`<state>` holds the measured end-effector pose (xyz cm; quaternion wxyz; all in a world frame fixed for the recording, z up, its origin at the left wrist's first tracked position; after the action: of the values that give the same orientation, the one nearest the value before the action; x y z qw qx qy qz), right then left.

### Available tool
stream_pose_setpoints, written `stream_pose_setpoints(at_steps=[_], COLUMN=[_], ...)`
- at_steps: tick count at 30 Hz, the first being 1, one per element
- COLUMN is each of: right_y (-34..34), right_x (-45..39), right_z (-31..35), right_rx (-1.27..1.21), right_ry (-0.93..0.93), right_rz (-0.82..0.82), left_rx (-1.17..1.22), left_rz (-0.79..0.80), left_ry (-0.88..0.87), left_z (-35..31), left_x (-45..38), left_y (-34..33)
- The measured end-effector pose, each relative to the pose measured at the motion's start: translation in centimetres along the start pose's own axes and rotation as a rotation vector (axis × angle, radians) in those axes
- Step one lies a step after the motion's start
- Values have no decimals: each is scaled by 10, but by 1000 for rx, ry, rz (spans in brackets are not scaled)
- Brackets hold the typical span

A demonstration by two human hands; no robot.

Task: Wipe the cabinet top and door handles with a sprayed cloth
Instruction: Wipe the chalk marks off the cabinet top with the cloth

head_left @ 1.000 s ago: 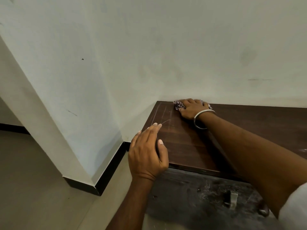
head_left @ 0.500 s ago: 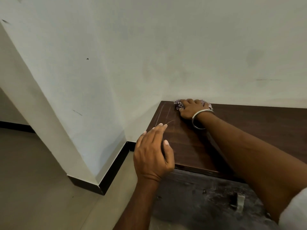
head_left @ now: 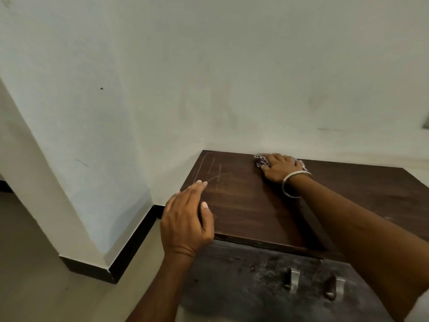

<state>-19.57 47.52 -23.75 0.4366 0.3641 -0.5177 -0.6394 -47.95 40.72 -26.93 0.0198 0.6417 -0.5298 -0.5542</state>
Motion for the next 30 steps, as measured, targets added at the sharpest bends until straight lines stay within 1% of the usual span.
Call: stream_pose_setpoints(at_steps=[4,7,11,13,18,21,23,26,30], right_y=[12,14,6,-1,-25,-32,-32,-26,-18], right_x=[19,27,35,39,50,55,55,56,59], right_z=[-60,-67,-37,-6,95,130,132,118,81], right_rx=[12,13,-6,-4,-28,-44,-63,-70,-45], right_ry=[-145,-169,-143,-60,165,250,265,254,158], right_rz=[-9,14,29,30,51,35,39,42,19], left_rx=[-4,-11,-10,-11,-28,-36,-28,-18,15], left_rz=[-2,-6,-1,9,35,37,31,8,-5], left_ry=[5,1,6,8,34,45,61,119,212], left_z=[0,0,0,-1,1,2,3,10,22], left_x=[-1,0,0,-1,-2,-2,-2,0,4], left_y=[1,0,0,1,1,0,2,5,6])
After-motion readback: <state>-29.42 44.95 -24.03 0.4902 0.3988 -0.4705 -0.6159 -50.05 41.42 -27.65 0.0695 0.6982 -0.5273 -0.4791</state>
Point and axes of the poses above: each hand's wrist, its own x-axis away from the middle knuckle, its own y-axis out of the back of the hand, z = x × y, the point moved 4 cm from there along -x, towards the middle knuckle
